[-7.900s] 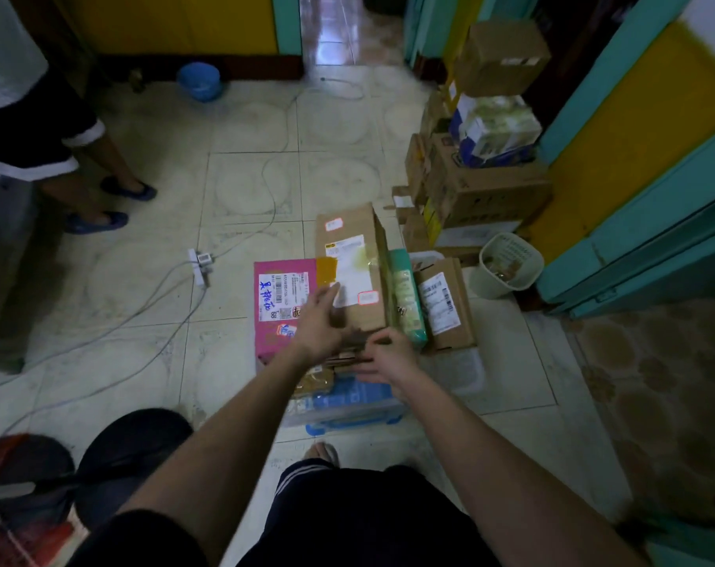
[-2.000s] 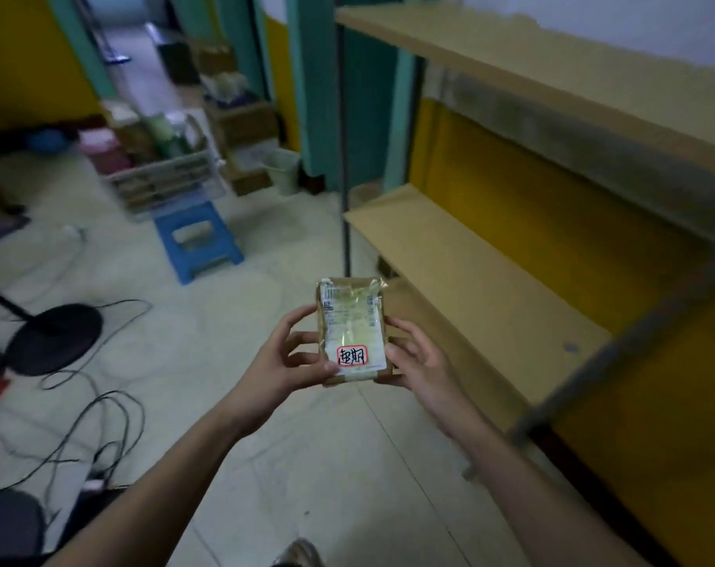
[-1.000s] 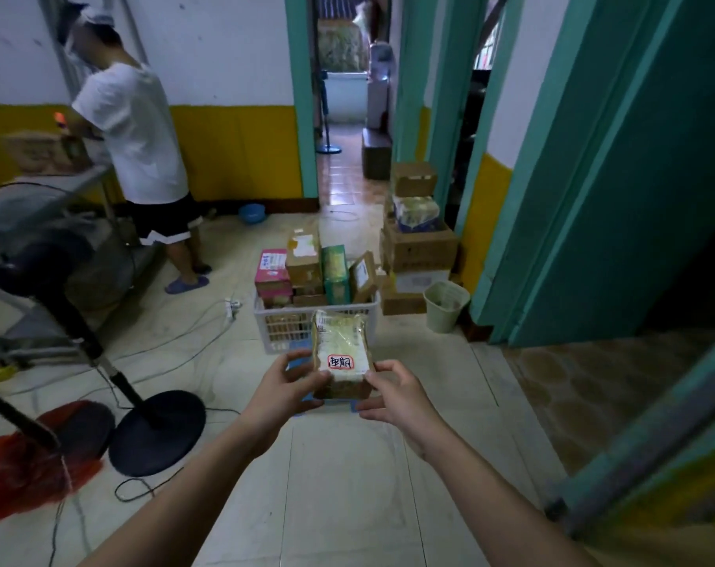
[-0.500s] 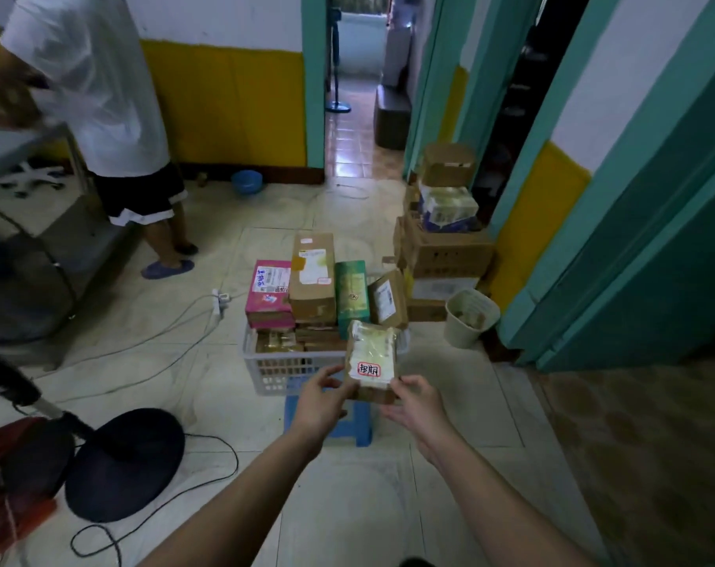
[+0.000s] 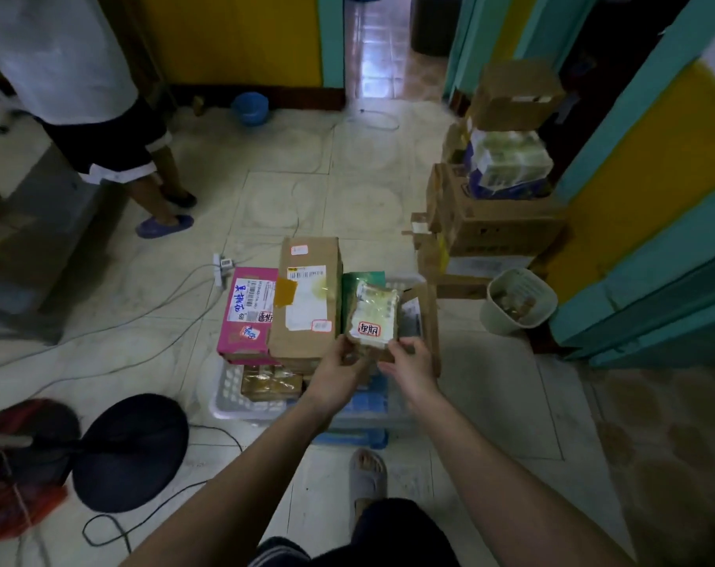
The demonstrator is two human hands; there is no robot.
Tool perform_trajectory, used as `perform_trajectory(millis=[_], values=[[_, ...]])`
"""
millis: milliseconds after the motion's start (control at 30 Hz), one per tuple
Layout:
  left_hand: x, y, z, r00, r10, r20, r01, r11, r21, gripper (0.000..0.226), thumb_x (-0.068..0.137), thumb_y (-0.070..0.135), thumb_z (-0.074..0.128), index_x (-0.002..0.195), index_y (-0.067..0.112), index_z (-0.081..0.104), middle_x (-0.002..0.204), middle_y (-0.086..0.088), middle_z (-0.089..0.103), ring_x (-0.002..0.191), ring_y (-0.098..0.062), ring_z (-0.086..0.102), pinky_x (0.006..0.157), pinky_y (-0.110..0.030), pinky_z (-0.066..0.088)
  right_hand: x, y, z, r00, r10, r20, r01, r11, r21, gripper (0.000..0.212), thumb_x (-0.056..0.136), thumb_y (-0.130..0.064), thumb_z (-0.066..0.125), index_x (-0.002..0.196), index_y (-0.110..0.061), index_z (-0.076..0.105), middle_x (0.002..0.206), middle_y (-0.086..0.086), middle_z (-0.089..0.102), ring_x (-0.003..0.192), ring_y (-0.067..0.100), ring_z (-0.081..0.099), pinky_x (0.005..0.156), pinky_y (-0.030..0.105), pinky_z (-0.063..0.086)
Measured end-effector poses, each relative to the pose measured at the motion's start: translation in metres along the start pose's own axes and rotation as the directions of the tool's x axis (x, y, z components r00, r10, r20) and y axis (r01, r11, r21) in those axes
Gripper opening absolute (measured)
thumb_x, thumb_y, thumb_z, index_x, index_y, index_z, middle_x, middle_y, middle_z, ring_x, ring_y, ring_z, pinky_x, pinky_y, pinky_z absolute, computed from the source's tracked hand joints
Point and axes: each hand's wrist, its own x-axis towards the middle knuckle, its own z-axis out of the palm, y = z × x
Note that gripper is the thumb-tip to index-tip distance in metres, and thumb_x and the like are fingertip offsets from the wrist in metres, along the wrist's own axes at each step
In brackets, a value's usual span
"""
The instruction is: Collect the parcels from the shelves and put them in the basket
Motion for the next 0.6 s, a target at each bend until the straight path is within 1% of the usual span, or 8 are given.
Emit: perform_trajectory(millis=[67, 133, 233, 333, 433, 500, 567, 600], values=[[0.025, 0.008, 0.002, 1.0, -0.012, 0.017, 0.013, 0.998, -0.058, 0.043, 0.097, 0.011, 0.056, 0.137, 0.026, 0.05, 0.13, 0.001, 0.063, 0.119, -0.017, 0.059, 0.102, -0.041, 0.05, 0.027, -0.007, 0.011, 1.0, -0.008, 0.013, 0.008, 1.0, -0.02, 0.004, 0.1, -0.009, 0.055, 0.101, -0.008, 0.052, 0.106, 0.011, 0.061, 0.104, 0.034, 0.066, 0.072, 0.028, 0.058], [0.046, 0.016, 0.006, 0.995, -0.089, 0.047, 0.094, 0.988, -0.125, 0.047, 0.097, 0.006, 0.052, 0.14, 0.025, 0.048, 0.131, -0.001, 0.062, 0.121, -0.019, 0.058, 0.102, -0.042, 0.051, 0.049, -0.013, 0.02, 1.0, -0.002, 0.017, 0.002, 0.999, -0.05, 0.005, 0.099, -0.009, 0.056, 0.102, -0.009, 0.052, 0.099, 0.005, 0.061, 0.105, 0.031, 0.065, 0.082, 0.038, 0.059], [0.07, 0.018, 0.007, 0.971, -0.224, 0.084, 0.238, 0.947, -0.216, 0.034, 0.099, 0.01, 0.051, 0.132, 0.014, 0.053, 0.128, -0.009, 0.062, 0.118, -0.023, 0.059, 0.093, -0.037, 0.051, 0.068, -0.017, 0.026, 0.998, -0.01, 0.065, 0.023, 0.976, -0.217, 0.01, 0.1, -0.012, 0.056, 0.109, -0.015, 0.056, 0.105, 0.005, 0.065, 0.103, 0.026, 0.064, 0.093, 0.049, 0.055], [0.081, 0.024, 0.003, 0.947, -0.299, 0.118, 0.318, 0.923, -0.216, 0.03, 0.1, 0.012, 0.051, 0.129, 0.009, 0.055, 0.121, -0.007, 0.063, 0.107, -0.017, 0.06, 0.079, -0.029, 0.05, 0.072, -0.021, 0.024, 0.994, 0.032, 0.105, 0.006, 0.939, -0.343, 0.031, 0.102, -0.018, 0.051, 0.132, -0.015, 0.057, 0.129, 0.008, 0.063, 0.112, 0.023, 0.062, 0.099, 0.046, 0.052], [0.086, 0.033, -0.003, 0.925, -0.351, 0.144, 0.373, 0.91, -0.181, 0.032, 0.099, 0.017, 0.052, 0.13, 0.01, 0.054, 0.11, -0.01, 0.06, 0.094, -0.018, 0.059, 0.07, -0.029, 0.047, 0.065, -0.024, 0.015, 0.995, 0.072, 0.072, -0.04, 0.927, -0.373, 0.037, 0.104, -0.023, 0.046, 0.14, -0.017, 0.053, 0.133, 0.0, 0.056, 0.122, 0.024, 0.055, 0.104, 0.045, 0.047], [0.086, 0.038, -0.006, 0.917, -0.368, 0.155, 0.385, 0.918, -0.099, 0.031, 0.099, 0.021, 0.053, 0.129, 0.016, 0.052, 0.119, -0.019, 0.057, 0.101, -0.023, 0.058, 0.069, -0.03, 0.046, 0.057, -0.023, 0.006, 0.999, 0.038, 0.02, -0.028, 0.932, -0.36, 0.03, 0.102, -0.026, 0.047, 0.129, -0.023, 0.06, 0.132, 0.002, 0.06, 0.118, 0.025, 0.058, 0.101, 0.049, 0.05], [0.08, 0.047, -0.009, 0.926, -0.315, 0.209, 0.312, 0.949, 0.05, 0.042, 0.1, 0.026, 0.055, 0.141, 0.022, 0.045, 0.137, -0.01, 0.053, 0.114, -0.024, 0.055, 0.076, -0.03, 0.047, 0.046, -0.02, -0.005, 0.999, -0.02, -0.033, 0.006, 0.934, -0.358, 0.018, 0.101, -0.028, 0.049, 0.106, -0.029, 0.066, 0.118, 0.004, 0.066, 0.108, 0.025, 0.063, 0.095, 0.052, 0.054], [0.079, 0.049, -0.01, 0.927, -0.273, 0.256, 0.244, 0.96, 0.139, 0.045, 0.102, 0.027, 0.053, 0.145, 0.021, 0.042, 0.139, -0.005, 0.051, 0.12, -0.023, 0.052, 0.082, -0.03, 0.047, 0.037, -0.02, -0.011, 0.997, -0.041, -0.07, 0.014, 0.935, -0.354, 0.015, 0.1, -0.028, 0.051, 0.099, -0.03, 0.066, 0.111, 0.004, 0.068, 0.104, 0.026, 0.065, 0.094, 0.053, 0.054]])
